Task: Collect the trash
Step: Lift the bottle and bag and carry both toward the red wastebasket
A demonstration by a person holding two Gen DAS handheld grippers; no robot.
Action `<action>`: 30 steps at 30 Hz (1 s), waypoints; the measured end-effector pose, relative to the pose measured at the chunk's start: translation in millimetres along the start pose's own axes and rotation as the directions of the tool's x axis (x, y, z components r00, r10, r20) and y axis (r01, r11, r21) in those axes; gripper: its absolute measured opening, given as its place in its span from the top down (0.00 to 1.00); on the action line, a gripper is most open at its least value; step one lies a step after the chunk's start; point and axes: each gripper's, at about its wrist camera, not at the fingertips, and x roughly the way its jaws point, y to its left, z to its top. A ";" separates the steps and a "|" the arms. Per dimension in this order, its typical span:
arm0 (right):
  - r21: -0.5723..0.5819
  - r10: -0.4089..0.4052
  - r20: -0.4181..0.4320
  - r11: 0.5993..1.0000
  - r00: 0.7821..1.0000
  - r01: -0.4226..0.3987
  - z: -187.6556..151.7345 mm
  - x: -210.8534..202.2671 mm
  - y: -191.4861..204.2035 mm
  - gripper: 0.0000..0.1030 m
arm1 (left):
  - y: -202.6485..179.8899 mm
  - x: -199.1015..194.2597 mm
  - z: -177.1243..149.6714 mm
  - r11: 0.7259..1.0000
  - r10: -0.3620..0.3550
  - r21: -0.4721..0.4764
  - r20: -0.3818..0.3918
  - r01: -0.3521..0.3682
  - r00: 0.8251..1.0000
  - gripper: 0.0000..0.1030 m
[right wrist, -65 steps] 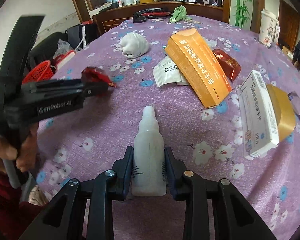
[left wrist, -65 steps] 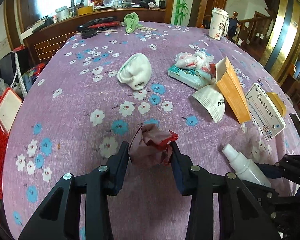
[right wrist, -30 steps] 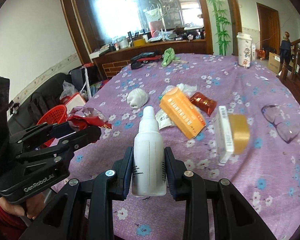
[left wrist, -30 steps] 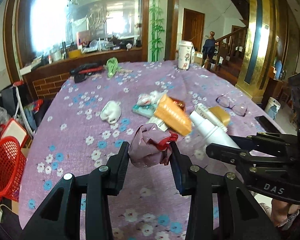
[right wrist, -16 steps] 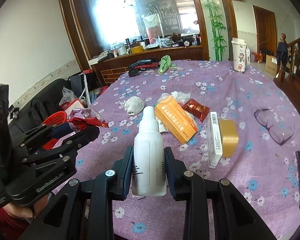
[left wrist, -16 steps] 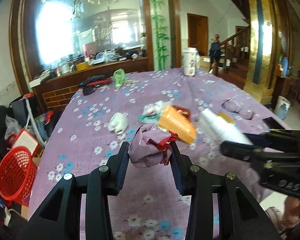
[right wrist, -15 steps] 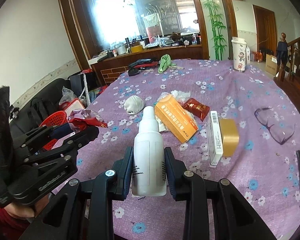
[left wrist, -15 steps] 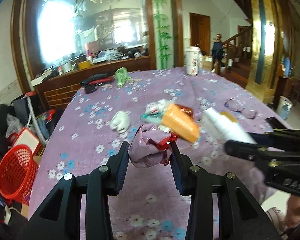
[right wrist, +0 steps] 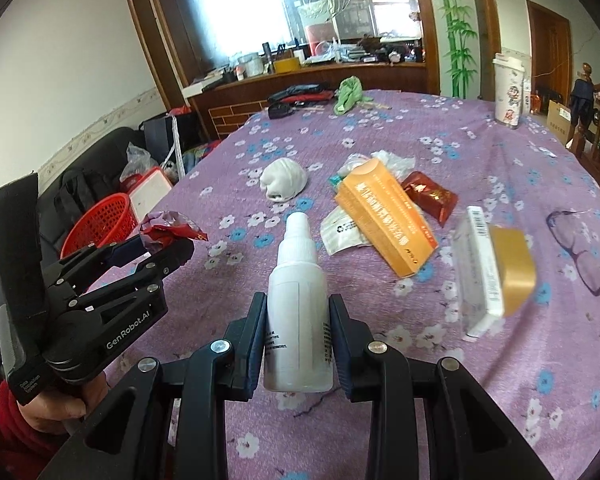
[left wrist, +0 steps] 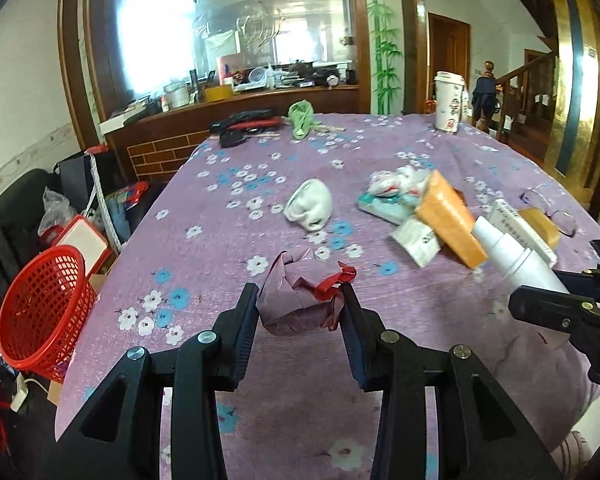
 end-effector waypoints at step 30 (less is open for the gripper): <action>-0.016 -0.009 -0.094 1.000 0.995 0.008 15.5 56.3 6.7 0.69 | 25.7 44.6 -6.9 0.999 0.013 -0.047 -0.083 -0.016 0.996 0.63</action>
